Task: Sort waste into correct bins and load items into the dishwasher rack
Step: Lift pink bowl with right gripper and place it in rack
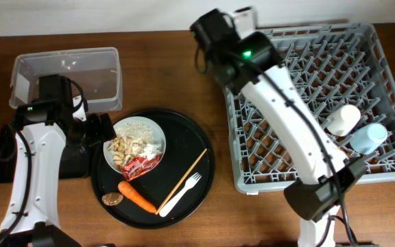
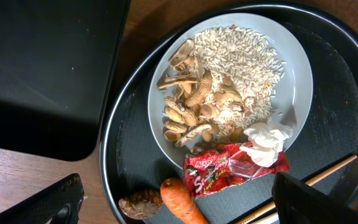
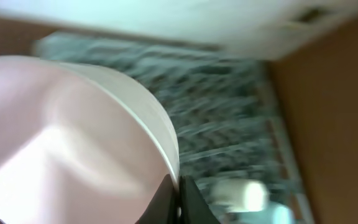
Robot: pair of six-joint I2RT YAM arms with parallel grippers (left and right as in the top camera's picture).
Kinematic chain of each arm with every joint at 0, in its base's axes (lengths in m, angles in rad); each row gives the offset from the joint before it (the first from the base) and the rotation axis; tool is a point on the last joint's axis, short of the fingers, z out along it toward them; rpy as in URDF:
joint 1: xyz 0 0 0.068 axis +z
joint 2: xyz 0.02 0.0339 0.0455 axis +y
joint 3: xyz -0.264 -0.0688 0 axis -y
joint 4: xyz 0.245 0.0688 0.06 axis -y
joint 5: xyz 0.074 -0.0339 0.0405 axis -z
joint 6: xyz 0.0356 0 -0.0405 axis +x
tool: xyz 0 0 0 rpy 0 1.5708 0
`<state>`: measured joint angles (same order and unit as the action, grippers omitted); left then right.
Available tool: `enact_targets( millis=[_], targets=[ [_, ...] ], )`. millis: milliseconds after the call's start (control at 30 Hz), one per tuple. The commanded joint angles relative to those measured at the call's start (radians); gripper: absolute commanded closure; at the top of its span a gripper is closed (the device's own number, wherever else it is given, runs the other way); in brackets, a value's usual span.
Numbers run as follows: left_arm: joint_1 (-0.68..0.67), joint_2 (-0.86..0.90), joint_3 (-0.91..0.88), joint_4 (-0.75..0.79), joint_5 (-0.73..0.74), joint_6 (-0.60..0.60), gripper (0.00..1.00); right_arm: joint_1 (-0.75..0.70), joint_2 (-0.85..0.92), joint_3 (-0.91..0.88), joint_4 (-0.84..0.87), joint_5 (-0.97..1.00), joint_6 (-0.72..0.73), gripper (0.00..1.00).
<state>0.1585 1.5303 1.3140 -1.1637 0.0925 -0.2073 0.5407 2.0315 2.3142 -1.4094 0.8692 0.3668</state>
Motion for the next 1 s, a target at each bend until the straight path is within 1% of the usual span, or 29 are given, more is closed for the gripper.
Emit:
enact_targets(
  millis=[0,133,267,433,633,800,967],
  targets=[
    [0.002,0.007,0.009,-0.002,0.0,-0.016,0.03,-0.093,0.034,-0.014,-0.001,0.242,0.118,0.96],
    [0.002,0.007,0.009,-0.004,0.0,-0.016,0.04,-0.19,0.048,-0.015,-0.002,0.252,0.122,0.96],
    [0.002,0.007,0.009,-0.005,0.0,-0.016,0.04,-0.28,0.049,-0.015,0.006,0.311,0.121,0.96],
    [0.002,0.007,0.009,-0.005,0.0,-0.016,0.04,-0.409,0.072,-0.016,0.028,0.306,0.122,0.96],
    [0.002,0.007,0.009,-0.011,0.0,-0.016,0.04,-0.541,0.158,-0.026,0.034,0.283,0.144,0.96],
    [0.002,0.007,0.009,-0.02,-0.003,-0.016,0.04,-0.601,0.243,-0.026,0.045,0.293,0.143,0.96],
    [0.002,0.007,0.009,-0.022,-0.003,-0.016,0.03,-0.621,0.317,-0.026,0.077,0.315,0.143,0.96]
  ],
)
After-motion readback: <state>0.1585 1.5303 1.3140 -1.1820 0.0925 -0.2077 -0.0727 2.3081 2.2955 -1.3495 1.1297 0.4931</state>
